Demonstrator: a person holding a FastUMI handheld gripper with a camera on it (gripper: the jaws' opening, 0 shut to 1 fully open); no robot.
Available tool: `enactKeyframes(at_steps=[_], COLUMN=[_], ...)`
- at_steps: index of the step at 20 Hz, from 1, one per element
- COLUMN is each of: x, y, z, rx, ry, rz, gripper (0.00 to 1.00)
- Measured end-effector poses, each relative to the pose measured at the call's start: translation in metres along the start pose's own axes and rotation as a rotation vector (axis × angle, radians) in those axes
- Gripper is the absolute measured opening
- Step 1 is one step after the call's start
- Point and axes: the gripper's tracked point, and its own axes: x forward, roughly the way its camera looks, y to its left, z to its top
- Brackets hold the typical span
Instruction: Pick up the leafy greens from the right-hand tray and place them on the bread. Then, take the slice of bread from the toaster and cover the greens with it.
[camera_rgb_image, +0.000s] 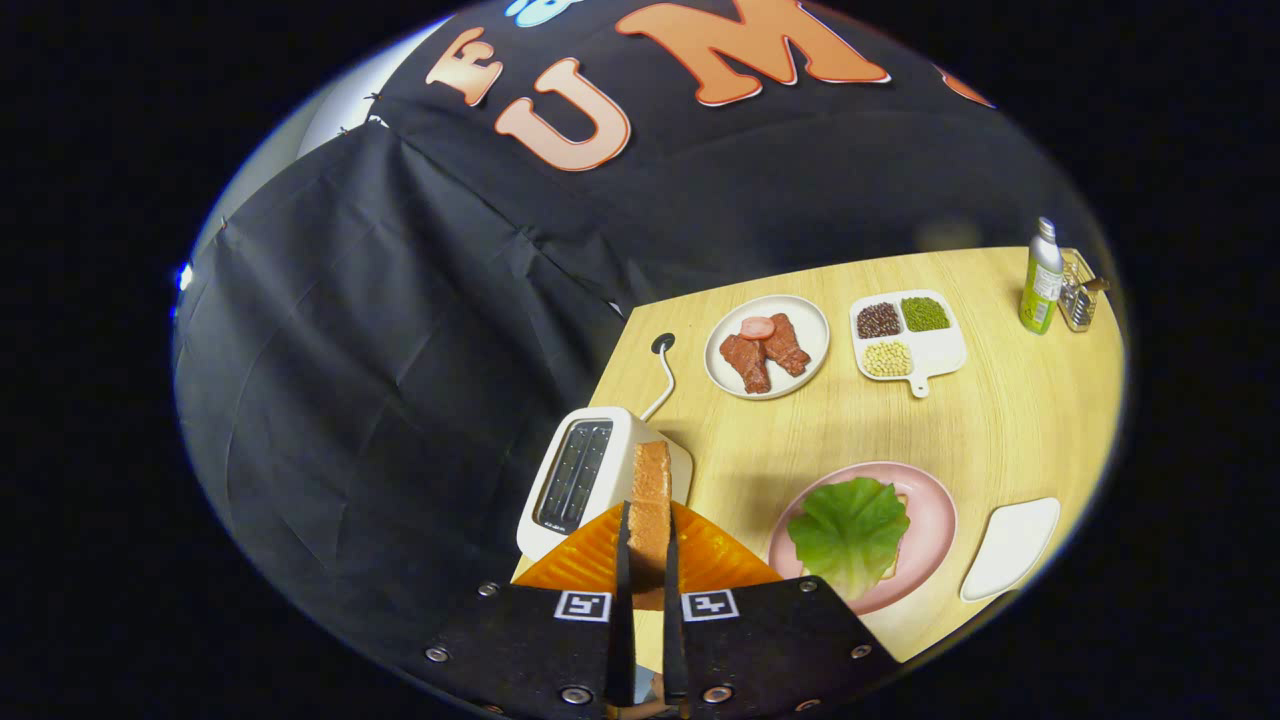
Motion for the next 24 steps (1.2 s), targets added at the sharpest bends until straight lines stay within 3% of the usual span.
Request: enactKeyframes(at_steps=[13,24], x=[0.007,0.041], y=[-0.085,-0.144], z=[-0.036,-0.066], rx=[0.138,0.307], ry=[-0.005,-0.019], rz=[0.068,0.145], gripper=[0.12,0.11])
